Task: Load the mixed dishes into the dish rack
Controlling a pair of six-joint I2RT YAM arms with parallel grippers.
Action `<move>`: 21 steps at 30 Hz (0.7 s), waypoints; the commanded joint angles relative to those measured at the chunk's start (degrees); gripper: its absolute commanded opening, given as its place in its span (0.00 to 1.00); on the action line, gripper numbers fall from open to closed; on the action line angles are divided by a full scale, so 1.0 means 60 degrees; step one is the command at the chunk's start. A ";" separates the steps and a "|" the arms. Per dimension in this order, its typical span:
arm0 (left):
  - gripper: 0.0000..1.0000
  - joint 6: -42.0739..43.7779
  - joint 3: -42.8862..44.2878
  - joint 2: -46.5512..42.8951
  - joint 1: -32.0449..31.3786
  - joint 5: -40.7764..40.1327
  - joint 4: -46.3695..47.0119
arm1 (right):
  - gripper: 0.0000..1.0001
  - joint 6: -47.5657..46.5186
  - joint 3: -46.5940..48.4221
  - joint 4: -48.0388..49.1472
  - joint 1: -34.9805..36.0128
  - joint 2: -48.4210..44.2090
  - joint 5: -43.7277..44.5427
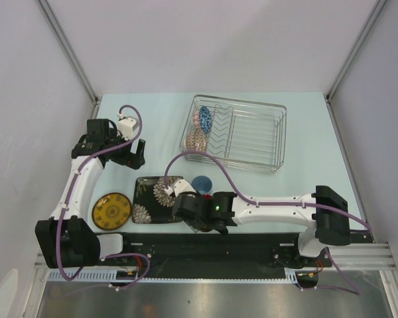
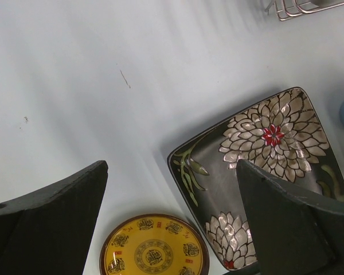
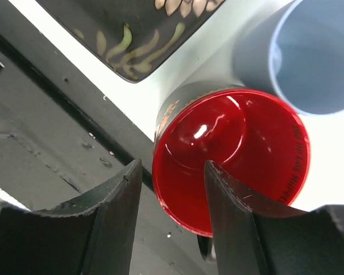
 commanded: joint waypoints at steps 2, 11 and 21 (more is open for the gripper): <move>1.00 -0.0104 0.0487 -0.0265 0.0060 0.0287 -0.0038 | 0.51 -0.0055 -0.0138 0.0351 0.0032 0.0292 -0.0213; 1.00 -0.0206 0.0546 -0.0396 0.0060 0.0287 -0.0082 | 0.27 -0.0026 -0.0387 0.0673 -0.0085 0.0702 -0.0521; 1.00 -0.0499 0.0868 -0.0470 0.0074 0.0286 -0.0155 | 0.00 0.0383 -0.0402 0.0746 -0.0524 -0.0540 -0.1253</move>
